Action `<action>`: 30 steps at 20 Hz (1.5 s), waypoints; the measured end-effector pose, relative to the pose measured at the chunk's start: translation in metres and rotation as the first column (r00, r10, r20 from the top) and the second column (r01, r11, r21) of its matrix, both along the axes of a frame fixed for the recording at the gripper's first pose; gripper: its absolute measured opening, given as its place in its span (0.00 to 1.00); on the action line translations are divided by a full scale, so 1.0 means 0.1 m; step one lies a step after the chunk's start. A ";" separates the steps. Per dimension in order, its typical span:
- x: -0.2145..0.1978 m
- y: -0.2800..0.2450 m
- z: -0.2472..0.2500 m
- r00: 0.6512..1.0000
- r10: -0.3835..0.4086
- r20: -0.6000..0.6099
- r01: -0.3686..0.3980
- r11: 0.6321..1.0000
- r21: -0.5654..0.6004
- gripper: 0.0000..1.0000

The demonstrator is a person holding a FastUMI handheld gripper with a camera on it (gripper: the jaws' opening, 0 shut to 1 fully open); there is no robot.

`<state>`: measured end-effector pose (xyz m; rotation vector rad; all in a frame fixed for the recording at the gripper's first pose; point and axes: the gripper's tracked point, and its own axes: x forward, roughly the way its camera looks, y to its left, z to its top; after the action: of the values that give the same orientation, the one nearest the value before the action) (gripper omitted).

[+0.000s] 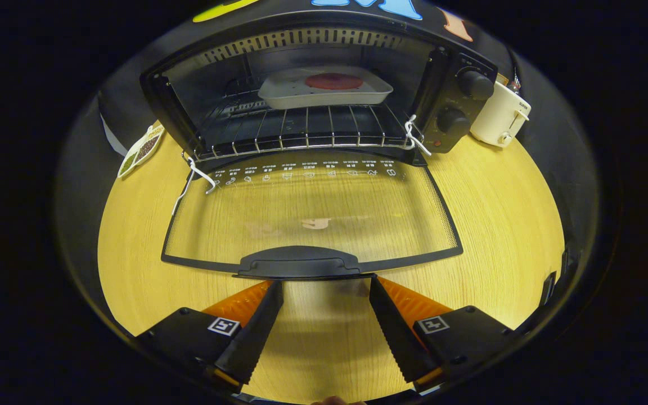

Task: Open the toaster oven, put the food inside, and close the toaster oven door.

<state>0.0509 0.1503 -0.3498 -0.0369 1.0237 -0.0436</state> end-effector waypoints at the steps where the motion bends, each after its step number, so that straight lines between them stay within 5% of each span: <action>1: -0.02 0.00 0.00 1.000 0.001 -0.013 0.000 1.000 0.003 0.99; 11: -0.09 0.03 0.48 0.996 0.071 0.047 -0.071 0.997 -0.014 0.98; 16: 0.01 0.06 0.95 0.975 0.146 0.168 -0.140 0.989 -0.047 0.99; 20: 0.25 0.18 1.50 0.946 0.134 0.296 -0.144 0.989 0.013 0.99; 24: 0.37 0.06 2.17 0.869 0.133 0.478 -0.147 0.989 -0.007 0.99; 30: 0.09 -0.55 3.29 0.693 0.053 0.719 -0.066 0.998 -0.010 0.98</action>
<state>0.0595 0.0954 -0.0212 -0.0332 0.2196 0.0124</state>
